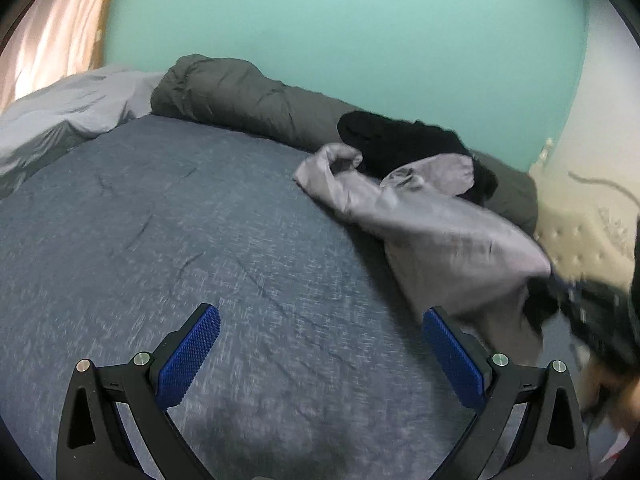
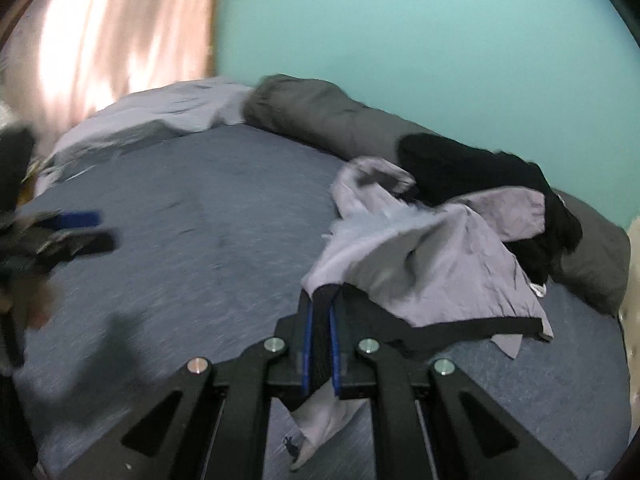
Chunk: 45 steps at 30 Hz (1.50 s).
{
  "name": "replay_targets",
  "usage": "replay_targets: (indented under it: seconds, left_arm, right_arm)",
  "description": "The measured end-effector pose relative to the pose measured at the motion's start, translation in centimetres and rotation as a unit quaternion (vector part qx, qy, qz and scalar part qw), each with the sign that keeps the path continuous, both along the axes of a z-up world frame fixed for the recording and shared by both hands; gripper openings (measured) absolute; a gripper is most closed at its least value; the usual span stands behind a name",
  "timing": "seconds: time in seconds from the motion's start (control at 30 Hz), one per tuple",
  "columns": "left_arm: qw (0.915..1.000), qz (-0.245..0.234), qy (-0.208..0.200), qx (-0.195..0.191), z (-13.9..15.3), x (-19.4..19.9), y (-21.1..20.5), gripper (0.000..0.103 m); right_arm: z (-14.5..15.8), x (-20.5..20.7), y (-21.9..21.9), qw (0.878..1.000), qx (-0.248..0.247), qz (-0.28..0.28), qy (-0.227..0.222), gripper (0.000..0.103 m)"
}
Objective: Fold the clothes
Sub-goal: 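Pull the jacket hem with the right gripper away from the pile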
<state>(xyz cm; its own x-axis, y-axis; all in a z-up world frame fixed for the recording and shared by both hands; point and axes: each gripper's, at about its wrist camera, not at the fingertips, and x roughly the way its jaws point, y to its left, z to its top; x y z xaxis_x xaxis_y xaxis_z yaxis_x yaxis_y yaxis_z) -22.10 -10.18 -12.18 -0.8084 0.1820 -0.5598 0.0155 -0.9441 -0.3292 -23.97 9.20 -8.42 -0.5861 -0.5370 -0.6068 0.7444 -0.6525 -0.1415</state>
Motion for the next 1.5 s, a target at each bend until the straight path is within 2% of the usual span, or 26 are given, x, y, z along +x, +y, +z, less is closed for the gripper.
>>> replay_targets:
  seconds: [0.13,0.23,0.4,0.47,0.53,0.7,0.83,0.97,1.07,1.13,1.17,1.2,1.5]
  left_arm:
    - [1.0,0.0,0.007,0.004,0.9,2.8,-0.2,0.103]
    - [1.0,0.0,0.01,0.001,1.0,4.4,-0.2,0.103]
    - [0.9995,0.013,0.009,0.026,-0.9,6.7,-1.1,0.103]
    - [0.9993,0.019,0.004,0.033,-2.2,7.1,-1.5,0.103]
    - [0.9991,0.024,-0.006,0.034,-3.7,7.2,-1.7,0.103]
    - [0.9983,0.032,-0.027,0.04,-7.2,6.6,-2.3,0.103]
    - [0.9987,0.033,-0.032,0.022,-8.9,5.8,-2.4,0.103]
    - [0.9982,0.041,-0.041,0.014,-10.2,4.3,-2.7,0.103]
    - [0.9981,0.042,-0.044,0.008,-10.7,3.5,-2.9,0.103]
    - [0.998,0.042,-0.046,0.001,-11.0,3.1,-2.9,0.103]
    - [0.9979,0.043,-0.048,-0.002,-11.2,2.9,-2.9,0.103]
    - [0.9978,0.043,-0.051,-0.003,-11.5,2.8,-2.9,0.103]
    - [0.9953,0.069,-0.067,0.009,-13.0,1.8,-5.0,0.103]
  right_arm:
    - [0.6,5.0,1.4,0.999,-0.029,0.018,-0.028,0.006]
    - [-0.3,8.7,1.7,0.996,-0.045,0.041,-0.066,0.006]
    - [-3.7,13.2,1.0,0.989,-0.043,0.074,-0.119,0.006]
    - [-5.3,13.3,1.1,0.989,-0.03,0.061,-0.131,0.007]
    - [-6.8,12.2,1.6,0.986,-0.024,0.035,-0.162,0.007]
    - [-8.4,9.0,4.0,0.983,-0.007,-0.041,-0.18,0.011]
    - [-7.9,6.5,5.5,0.984,0.001,-0.089,-0.154,0.015]
    - [-6.3,3.1,5.8,0.983,0.013,-0.155,-0.103,0.026]
    - [-5.5,0.8,5.9,0.981,-0.003,-0.169,-0.091,0.032]
    - [-6.0,-0.5,3.6,0.984,0.012,-0.148,-0.095,0.047]
    - [-6.3,-1.1,2.3,0.986,0.02,-0.136,-0.097,0.061]
    - [-6.5,-1.7,1.0,0.987,0.028,-0.125,-0.099,0.064]
    - [-12.7,-5.7,-6.8,0.977,0.053,-0.108,-0.177,0.065]
